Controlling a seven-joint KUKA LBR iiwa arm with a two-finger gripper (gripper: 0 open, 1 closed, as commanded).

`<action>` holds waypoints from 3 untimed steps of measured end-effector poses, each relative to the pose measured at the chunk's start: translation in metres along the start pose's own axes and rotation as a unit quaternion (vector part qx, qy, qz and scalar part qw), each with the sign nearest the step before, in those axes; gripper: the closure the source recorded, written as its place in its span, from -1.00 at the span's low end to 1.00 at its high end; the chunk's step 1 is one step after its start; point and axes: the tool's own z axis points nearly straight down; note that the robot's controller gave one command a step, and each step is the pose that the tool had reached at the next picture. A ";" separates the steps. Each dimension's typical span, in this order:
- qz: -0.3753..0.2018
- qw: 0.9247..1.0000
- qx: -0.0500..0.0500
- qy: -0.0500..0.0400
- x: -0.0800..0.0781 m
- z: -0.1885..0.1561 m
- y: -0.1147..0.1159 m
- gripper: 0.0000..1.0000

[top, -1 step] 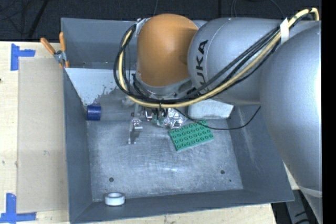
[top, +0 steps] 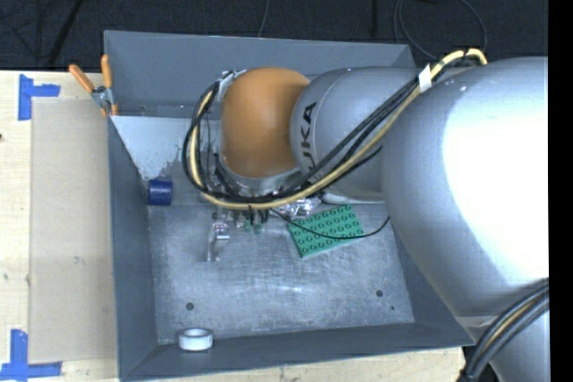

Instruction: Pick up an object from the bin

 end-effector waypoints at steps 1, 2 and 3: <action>-0.120 0.993 -0.003 -0.003 -0.012 0.007 -0.074 -1.00; -0.226 0.974 0.002 0.002 -0.001 -0.018 -0.193 -1.00; -0.203 0.979 -0.003 -0.001 0.002 0.007 -0.214 -1.00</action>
Offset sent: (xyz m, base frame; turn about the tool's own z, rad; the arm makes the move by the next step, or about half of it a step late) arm 0.0061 -0.0777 -0.0126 -0.2425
